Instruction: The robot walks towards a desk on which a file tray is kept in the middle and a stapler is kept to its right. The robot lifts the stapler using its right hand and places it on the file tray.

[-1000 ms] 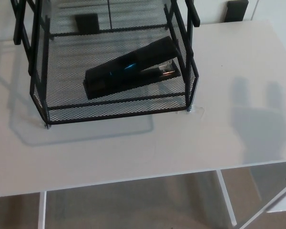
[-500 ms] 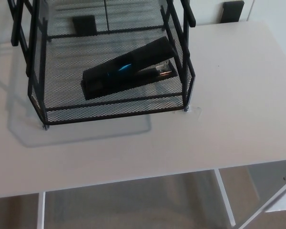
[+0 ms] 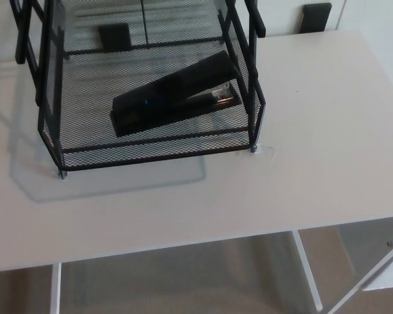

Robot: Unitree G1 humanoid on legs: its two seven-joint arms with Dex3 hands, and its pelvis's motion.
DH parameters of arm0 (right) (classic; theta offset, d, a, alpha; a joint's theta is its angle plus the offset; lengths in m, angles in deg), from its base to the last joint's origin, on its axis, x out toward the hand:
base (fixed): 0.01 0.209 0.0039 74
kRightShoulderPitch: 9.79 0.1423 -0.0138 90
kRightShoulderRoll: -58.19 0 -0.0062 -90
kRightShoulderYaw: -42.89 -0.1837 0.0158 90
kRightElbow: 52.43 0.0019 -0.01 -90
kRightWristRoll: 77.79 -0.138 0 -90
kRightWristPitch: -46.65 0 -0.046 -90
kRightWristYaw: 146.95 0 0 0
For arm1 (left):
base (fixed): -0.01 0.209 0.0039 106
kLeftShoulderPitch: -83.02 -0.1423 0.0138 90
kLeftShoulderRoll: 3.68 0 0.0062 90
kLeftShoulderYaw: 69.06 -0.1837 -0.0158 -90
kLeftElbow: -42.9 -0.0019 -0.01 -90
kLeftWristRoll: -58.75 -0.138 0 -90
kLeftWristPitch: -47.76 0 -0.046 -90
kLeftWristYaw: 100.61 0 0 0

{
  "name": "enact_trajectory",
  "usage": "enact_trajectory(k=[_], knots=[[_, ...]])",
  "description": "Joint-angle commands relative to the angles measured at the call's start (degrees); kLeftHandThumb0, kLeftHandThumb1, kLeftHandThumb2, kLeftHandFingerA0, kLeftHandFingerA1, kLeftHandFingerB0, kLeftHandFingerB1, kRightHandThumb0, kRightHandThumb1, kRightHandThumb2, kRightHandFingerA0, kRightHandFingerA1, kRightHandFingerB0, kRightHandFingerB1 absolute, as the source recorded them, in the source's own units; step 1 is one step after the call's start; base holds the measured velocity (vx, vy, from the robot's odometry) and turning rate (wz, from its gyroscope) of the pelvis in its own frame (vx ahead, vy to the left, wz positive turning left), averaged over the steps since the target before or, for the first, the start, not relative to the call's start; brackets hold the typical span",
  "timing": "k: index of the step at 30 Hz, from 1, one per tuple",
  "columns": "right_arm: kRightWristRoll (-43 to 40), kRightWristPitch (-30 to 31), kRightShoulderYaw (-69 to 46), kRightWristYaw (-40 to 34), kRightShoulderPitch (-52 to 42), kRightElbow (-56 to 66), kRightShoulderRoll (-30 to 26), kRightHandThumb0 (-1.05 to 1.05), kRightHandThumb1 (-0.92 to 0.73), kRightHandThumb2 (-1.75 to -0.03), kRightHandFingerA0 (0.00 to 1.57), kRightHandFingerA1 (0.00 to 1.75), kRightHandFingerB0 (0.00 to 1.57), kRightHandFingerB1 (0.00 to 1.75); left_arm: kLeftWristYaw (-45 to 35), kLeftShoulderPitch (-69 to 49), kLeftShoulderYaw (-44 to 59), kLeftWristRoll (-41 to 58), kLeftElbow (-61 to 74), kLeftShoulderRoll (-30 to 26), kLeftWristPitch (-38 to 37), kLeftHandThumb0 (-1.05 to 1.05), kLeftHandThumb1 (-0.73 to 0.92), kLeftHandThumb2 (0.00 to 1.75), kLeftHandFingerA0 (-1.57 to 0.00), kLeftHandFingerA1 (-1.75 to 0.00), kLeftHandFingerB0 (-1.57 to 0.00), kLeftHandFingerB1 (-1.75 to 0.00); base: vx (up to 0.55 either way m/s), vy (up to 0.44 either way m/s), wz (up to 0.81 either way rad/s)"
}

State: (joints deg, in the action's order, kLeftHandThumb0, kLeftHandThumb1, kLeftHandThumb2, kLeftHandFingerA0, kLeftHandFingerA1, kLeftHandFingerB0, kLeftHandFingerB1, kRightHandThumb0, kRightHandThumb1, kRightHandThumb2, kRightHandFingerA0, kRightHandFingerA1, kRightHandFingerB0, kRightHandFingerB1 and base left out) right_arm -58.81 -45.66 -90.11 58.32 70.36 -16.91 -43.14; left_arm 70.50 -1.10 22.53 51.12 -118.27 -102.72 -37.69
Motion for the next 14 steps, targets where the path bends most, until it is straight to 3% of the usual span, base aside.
enact_trajectory(k=[1,2,3,5,6,7,8,9,10,11,12,13,14], knots=[[-7.1,-9.5,2.5,-4.2,0.2,-3.2,-1.2,-0.98,-0.39,-0.73,0.51,0.65,0.18,0.7,0.6,-0.5,1.5,1.0,-0.5,-1.8,-0.9,-0.81,0.54,1.41,-0.63,-1.03,-0.41,-0.9,0.0,0.0,0.0],[-7.5,-9.9,2.8,-4.2,0.0,-3.0,-1.2,-0.92,-0.38,-0.87,0.52,0.68,0.19,0.7,0.5,-0.5,1.8,1.1,-0.6,-1.7,-0.9,-0.8,0.54,1.42,-0.6,-1.02,-0.39,-0.89,0.0,0.0,0.0],[-8.1,-10.2,3.0,-4.3,-0.3,-2.7,-1.1,-0.99,-0.39,-0.73,0.57,0.65,0.19,0.71,0.6,-0.5,2.1,1.3,-0.6,-1.7,-0.8,-0.8,0.54,1.45,-0.63,-1.06,-0.41,-0.91,0.0,0.0,0.0],[-9.2,-10.7,3.4,-4.5,-0.8,-2.4,-1.1,-0.99,-0.39,-0.73,0.57,0.65,0.19,0.71,0.6,-0.5,2.7,1.4,-0.5,-1.7,-0.6,-0.8,0.54,1.45,-0.63,-1.06,-0.41,-0.91,0.0,0.0,0.0],[-10.0,-10.4,3.4,-3.8,-0.9,-2.2,-1.2,-0.97,-0.39,-0.73,0.53,0.67,0.18,0.72,0.4,-0.6,2.5,1.1,-0.4,-1.9,-0.7,-0.8,0.57,1.44,-0.63,-1.02,-0.34,-0.85,0.0,0.0,0.0],[-10.7,-10.2,3.9,-3.4,-1.4,-1.3,-1.2,-0.98,-0.4,-0.75,0.54,0.67,0.17,0.72,0.2,-0.8,2.5,1.0,-0.2,-2.1,-1.1,-0.81,0.56,1.47,-0.62,-1.06,-0.41,-0.92,0.0,0.0,0.0],[-10.9,-11.5,4.4,-3.9,-1.3,-2.5,-1.5,-0.93,-0.53,-0.56,0.55,0.64,0.15,0.74,0.2,-0.6,2.6,0.9,-0.4,-2.2,-1.1,-0.79,0.57,1.46,-0.57,-1.02,-0.38,-0.89,0.0,0.0,0.0],[-11.4,-11.8,4.9,-4.1,-1.3,-2.8,-1.7,-0.93,-0.53,-0.56,0.55,0.64,0.15,0.74,0.2,-0.6,2.6,0.9,-0.4,-2.2,-1.1,-0.79,0.57,1.46,-0.57,-1.02,-0.38,-0.89,0.0,0.0,0.0],[-11.8,-11.8,5.2,-4.2,-1.2,-3.3,-1.9,-0.95,-0.39,-0.74,0.53,0.66,0.15,0.69,0.1,-0.6,2.5,0.7,-0.5,-2.3,-1.2,-0.8,0.57,1.46,-0.58,-1.02,-0.4,-0.9,0.0,0.0,0.0],[-12.5,-11.8,5.6,-4.0,-1.2,-3.7,-2.2,-0.93,-0.51,-0.56,0.52,0.68,0.12,0.8,0.1,-0.7,2.8,0.9,-0.5,-2.4,-1.6,-0.77,0.58,1.44,-0.49,-0.96,-0.31,-0.83,0.0,0.0,0.0],[-13.3,-11.6,5.6,-3.6,-1.2,-4.0,-2.3,-0.93,-0.51,-0.56,0.52,0.68,0.12,0.8,0.1,-0.9,3.2,1.4,-0.4,-2.5,-2.2,-0.77,0.58,1.44,-0.49,-0.96,-0.31,-0.83,0.0,0.0,0.0],[-13.5,-11.9,6.2,-3.2,-1.3,-3.9,-3.0,-0.92,-0.39,-0.86,0.51,0.68,0.16,0.71,0.4,0.4,4.2,2.2,-0.6,-2.5,0.2,-0.72,0.48,1.51,-0.48,-1.05,-0.35,-0.93,0.0,0.0,0.0],[-13.5,-11.9,6.2,-3.2,-1.3,-3.9,-3.0,-0.92,-0.39,-0.86,0.51,0.68,0.16,0.71,0.4,0.4,4.2,2.2,-0.6,-2.5,0.2,-0.72,0.48,1.51,-0.48,-1.05,-0.35,-0.93,0.0,0.0,0.0]])
